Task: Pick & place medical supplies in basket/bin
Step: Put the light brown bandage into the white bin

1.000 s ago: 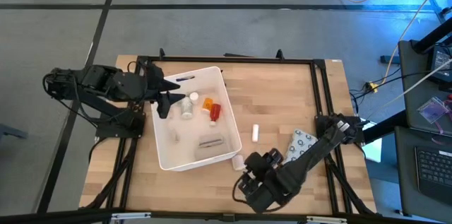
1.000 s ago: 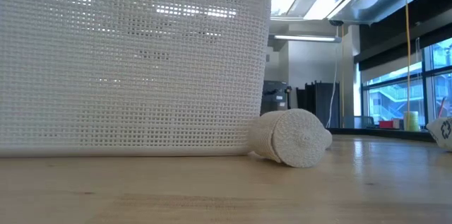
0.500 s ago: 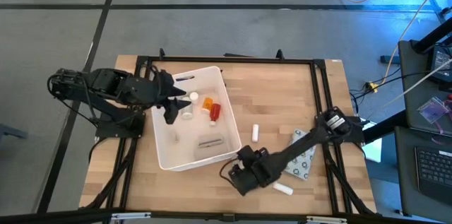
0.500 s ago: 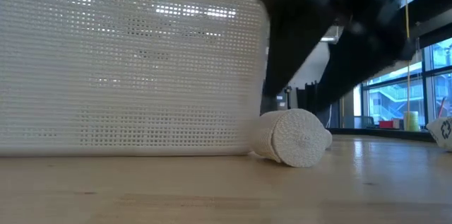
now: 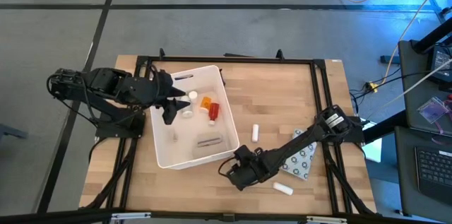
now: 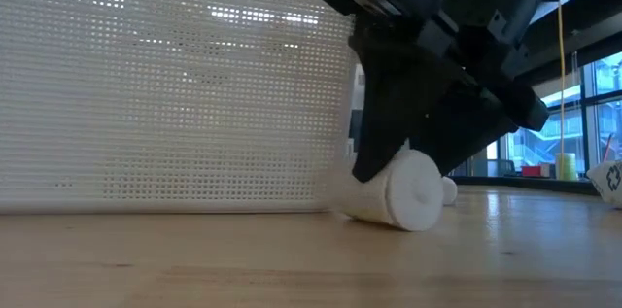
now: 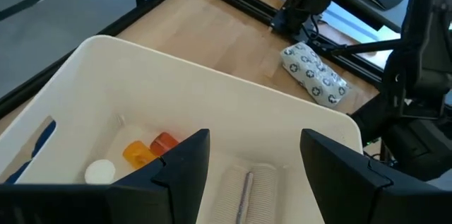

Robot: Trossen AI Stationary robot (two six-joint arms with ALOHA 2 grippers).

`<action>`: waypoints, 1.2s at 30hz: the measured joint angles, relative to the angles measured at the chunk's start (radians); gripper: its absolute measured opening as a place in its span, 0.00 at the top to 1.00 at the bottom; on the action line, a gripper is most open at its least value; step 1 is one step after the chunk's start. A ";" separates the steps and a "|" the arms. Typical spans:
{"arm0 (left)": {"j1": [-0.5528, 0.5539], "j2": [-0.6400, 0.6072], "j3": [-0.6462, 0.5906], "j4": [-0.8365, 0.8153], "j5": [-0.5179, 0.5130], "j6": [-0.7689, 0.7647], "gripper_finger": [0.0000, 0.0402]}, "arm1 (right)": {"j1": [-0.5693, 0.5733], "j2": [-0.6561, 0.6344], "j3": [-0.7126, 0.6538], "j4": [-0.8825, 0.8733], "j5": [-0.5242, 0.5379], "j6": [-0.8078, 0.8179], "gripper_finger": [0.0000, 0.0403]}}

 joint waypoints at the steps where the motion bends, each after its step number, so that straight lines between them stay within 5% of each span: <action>1: 0.000 0.000 0.000 0.000 0.000 0.000 0.47 | 0.000 -0.001 0.000 -0.006 0.000 -0.002 0.52; 7: 0.000 0.000 0.000 0.000 0.001 0.000 0.47 | 0.000 -0.003 0.002 -0.017 -0.012 -0.051 0.65; 13: 0.000 0.000 0.000 0.000 0.016 0.000 0.47 | 0.008 -0.038 0.004 -0.039 -0.109 -0.111 0.67; 21: 0.000 -0.005 0.000 0.000 0.043 0.000 0.47 | 0.052 -0.221 0.078 -0.225 -0.126 -0.132 0.68; 25: 0.000 -0.020 0.000 0.021 0.043 0.000 0.47 | 0.069 -0.345 0.119 -0.265 -0.041 -0.157 0.68; 31: 0.000 -0.048 0.000 0.129 0.042 0.058 0.47 | 0.036 -0.456 0.215 -0.259 0.228 -0.391 0.68; 36: 0.000 -0.066 0.000 0.218 0.043 0.134 0.47 | -0.073 -0.441 0.328 -0.050 0.222 -0.793 0.68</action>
